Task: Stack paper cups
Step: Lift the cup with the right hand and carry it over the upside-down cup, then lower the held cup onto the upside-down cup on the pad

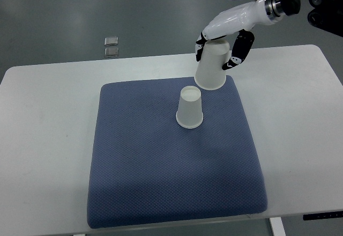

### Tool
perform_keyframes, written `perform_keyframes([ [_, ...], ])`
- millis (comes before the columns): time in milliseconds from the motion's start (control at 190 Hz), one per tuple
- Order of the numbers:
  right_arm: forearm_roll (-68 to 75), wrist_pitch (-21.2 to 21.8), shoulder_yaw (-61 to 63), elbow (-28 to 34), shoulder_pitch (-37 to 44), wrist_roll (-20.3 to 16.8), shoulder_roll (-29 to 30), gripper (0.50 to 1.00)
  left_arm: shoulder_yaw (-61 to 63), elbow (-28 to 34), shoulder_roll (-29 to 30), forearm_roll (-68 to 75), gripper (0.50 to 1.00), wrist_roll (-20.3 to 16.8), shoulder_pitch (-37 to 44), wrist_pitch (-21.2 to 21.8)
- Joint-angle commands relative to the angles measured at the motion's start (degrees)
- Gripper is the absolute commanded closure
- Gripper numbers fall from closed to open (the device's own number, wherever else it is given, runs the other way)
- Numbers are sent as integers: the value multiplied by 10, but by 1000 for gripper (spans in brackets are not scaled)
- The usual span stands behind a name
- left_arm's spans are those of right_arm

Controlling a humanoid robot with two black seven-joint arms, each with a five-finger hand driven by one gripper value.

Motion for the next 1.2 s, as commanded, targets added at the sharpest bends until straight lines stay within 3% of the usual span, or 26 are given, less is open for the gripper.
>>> perform_keyframes([
  [0, 2, 3, 0, -1, 7, 0, 21, 773, 0, 0, 0, 0, 500, 0, 0, 0],
  [310, 2, 10, -1, -18, -7, -2, 63, 769, 0, 0, 0, 0, 500, 0, 0, 0],
  [1197, 1, -1, 1, -80, -43, -3, 94, 767, 0, 0, 0, 0, 500, 0, 0, 0],
])
